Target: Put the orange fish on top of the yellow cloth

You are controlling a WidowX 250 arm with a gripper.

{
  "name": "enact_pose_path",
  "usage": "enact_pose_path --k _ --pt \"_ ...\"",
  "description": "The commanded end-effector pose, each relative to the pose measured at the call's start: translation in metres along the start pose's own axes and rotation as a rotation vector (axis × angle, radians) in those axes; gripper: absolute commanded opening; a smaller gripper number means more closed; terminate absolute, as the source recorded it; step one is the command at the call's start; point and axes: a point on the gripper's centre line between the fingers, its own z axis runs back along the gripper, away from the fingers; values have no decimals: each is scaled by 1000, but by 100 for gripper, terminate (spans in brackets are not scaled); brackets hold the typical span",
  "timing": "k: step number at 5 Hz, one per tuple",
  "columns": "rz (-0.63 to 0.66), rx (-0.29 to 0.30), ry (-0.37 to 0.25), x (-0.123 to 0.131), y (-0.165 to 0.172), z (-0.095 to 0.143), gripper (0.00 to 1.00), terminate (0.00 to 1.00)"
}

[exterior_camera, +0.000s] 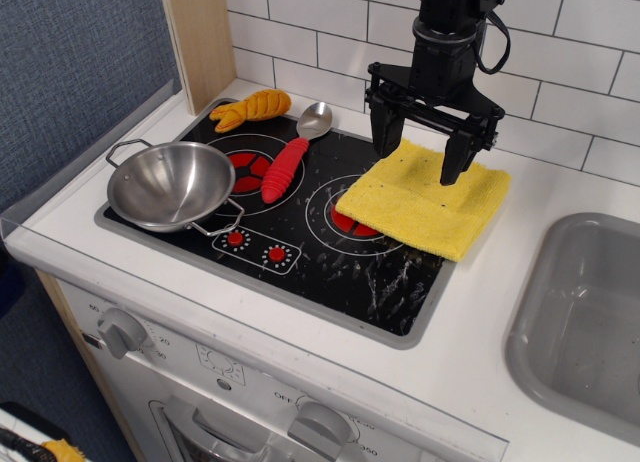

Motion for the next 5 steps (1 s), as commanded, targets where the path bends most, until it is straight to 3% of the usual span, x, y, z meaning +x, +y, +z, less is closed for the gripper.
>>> enact_pose_path --k 1,3,5 --pt "0 0 0 0 0 0 100 0" --pt "-10 -15 -24 6 35 -6 100 0" --pt "-2 54 -74 20 121 19 100 0"
